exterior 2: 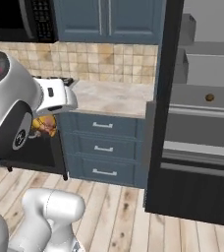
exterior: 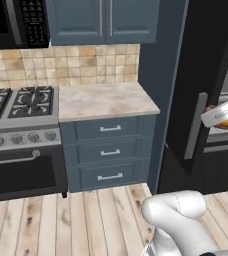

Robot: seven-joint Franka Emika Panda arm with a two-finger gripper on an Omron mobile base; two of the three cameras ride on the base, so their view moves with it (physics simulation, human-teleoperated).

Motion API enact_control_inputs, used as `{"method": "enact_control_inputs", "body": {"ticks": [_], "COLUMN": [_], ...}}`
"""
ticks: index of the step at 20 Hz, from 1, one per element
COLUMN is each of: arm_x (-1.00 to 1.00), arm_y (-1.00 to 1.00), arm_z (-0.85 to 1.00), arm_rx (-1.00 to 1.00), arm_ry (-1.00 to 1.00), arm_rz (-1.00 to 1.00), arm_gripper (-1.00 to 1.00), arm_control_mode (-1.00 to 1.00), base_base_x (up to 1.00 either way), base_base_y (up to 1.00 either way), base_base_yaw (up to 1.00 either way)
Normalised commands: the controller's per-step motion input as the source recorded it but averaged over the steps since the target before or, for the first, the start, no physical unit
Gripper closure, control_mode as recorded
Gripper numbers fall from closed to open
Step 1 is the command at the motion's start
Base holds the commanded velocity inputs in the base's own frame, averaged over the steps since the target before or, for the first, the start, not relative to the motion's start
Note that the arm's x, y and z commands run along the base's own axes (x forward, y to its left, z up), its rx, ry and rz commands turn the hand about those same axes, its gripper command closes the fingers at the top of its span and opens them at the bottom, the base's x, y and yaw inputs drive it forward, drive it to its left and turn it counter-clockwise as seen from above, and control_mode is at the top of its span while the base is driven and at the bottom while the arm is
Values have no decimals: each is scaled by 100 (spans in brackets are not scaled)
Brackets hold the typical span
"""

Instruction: Open the fridge, remove the kiwi, sweet potato, and chicken drumstick, and place them on any counter.

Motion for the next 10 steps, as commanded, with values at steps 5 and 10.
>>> {"method": "enact_control_inputs", "body": {"ticks": [5,10], "arm_x": [0,0], "arm_y": [0,0], "arm_z": [0,0], "arm_rx": [0,0], "arm_ry": [0,0], "arm_rz": [0,0], "arm_gripper": [100,100], "arm_control_mode": [100,100], "base_base_x": [83,97], "base_base_y": [28,26], "base_base_yaw": [0,0]}}
